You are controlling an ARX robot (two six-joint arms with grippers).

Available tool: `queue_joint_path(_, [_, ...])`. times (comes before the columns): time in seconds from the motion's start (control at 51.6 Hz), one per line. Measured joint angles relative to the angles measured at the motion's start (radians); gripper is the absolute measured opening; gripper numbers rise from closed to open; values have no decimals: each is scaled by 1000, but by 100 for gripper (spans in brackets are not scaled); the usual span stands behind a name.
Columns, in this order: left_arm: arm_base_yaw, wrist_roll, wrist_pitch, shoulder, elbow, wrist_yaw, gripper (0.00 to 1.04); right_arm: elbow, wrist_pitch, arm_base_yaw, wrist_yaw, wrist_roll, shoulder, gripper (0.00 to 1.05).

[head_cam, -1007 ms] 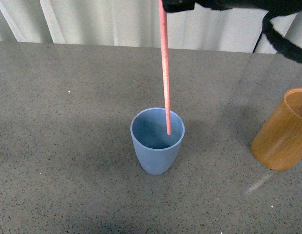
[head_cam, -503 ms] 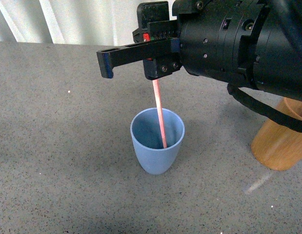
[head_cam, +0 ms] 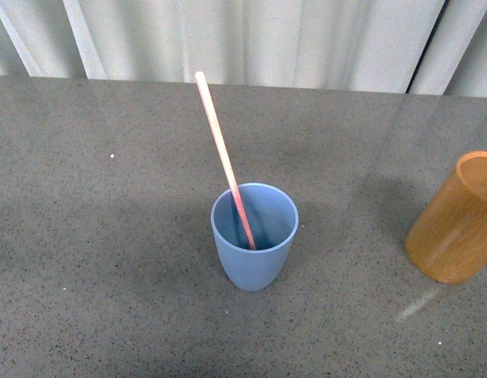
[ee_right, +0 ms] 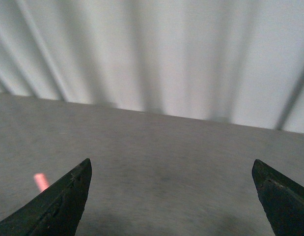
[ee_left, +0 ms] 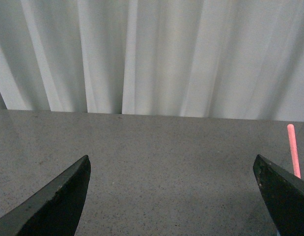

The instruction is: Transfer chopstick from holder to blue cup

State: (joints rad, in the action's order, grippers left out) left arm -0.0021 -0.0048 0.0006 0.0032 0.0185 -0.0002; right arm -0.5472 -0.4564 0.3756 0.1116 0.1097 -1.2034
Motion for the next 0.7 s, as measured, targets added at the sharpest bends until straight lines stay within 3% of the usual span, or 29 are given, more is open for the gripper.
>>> queue_joint_path(0.077, [0, 0, 0, 0, 0, 0, 98, 51, 119, -97, 76, -7, 129, 95])
queue_joint_path(0.213, [0, 0, 0, 0, 0, 0, 98, 164, 312, -285, 69, -10, 359, 95])
queue_joint_path(0.387, [0, 0, 0, 0, 0, 1, 98, 198, 354, -340, 49, -16, 451, 94])
queue_joint_path(0.484, [0, 0, 0, 0, 0, 0, 98, 301, 80, -366, -93, -65, 456, 80])
queue_joint_path(0.542, [0, 0, 0, 0, 0, -3, 98, 364, -46, -369, -114, -89, 491, 66])
queue_joint_path(0.697, [0, 0, 0, 0, 0, 0, 98, 415, -48, -373, -110, -103, 567, 37])
